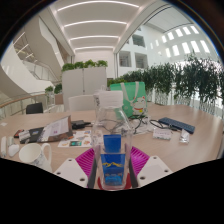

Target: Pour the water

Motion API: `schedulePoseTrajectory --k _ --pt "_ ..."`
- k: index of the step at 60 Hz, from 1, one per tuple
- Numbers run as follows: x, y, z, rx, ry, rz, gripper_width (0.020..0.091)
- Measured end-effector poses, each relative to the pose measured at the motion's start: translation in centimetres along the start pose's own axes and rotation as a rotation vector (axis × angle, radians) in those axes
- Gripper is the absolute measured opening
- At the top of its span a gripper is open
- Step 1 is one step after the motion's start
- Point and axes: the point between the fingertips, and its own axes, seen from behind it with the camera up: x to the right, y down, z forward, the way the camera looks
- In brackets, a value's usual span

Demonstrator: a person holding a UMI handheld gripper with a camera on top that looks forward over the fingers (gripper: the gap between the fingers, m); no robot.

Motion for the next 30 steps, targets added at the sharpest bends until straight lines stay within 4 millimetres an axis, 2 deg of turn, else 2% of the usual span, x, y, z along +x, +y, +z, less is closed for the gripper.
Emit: schedulePoseTrajectory --k 3,4,5,9,11,23,24,25,30 --pt "-0.2 0.6 -0.2 -0.039 0.004 0.002 0.0533" --pt "0.7 0.6 0.2 -0.063 0.003 0.003 0.0556" --pt "0.2 1.2 -0.3 -0.09 0.008 0.008 0.0598" --pt "-0.9 1.7 -1.9 -0.148 -0.025 0.031 0.0857" --pt "-1.1 1.7 -2.3 -0.157 -0.044 0.047 0.0829" --pt "-1.4 -0.1 -11.5 -0.206 -0.055 0.017 0.0828" --pt "0.2 0.2 -10.9 -0.207 -0.059 0.009 0.0828" --pt "-1.5 -0.6 -13.1 -0.211 -0.049 0.001 0.083" --pt "-1.9 -1.3 -16.9 -0.224 -0.018 -0.046 0.0829"
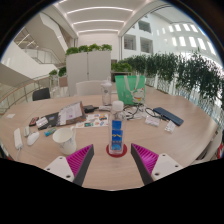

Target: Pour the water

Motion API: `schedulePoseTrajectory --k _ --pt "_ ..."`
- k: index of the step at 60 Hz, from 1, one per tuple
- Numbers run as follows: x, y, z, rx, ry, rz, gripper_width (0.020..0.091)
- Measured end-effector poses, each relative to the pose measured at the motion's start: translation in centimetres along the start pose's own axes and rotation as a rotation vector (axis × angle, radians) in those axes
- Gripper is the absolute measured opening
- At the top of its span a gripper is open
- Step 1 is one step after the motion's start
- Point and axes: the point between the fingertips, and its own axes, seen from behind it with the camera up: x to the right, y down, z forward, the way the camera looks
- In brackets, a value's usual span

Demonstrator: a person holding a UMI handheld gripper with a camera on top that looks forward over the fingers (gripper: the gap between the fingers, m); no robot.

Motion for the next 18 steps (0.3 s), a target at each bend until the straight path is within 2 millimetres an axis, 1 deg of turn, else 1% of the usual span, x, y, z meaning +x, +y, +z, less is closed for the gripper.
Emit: schedulePoseTrajectory --k 1,2,8,9,12,18 --pt "1.0 0.0 -0.3 -0.003 0.002 -0.003 0.083" --pt "0.3 -0.1 -1.5 -0.006 0.012 -0.004 0.083" --pt "-1.8 0.0 -6.2 -0.022 0.028 0.009 0.0831" --pt "-1.7 -0.1 -6.5 -0.02 0.031 0.011 0.0831" --pt "-2.6 -0.4 -8.8 -0.014 0.059 0.015 0.0831" --pt "-5.2 -0.8 -13.1 -0.01 0.087 0.021 0.0829"
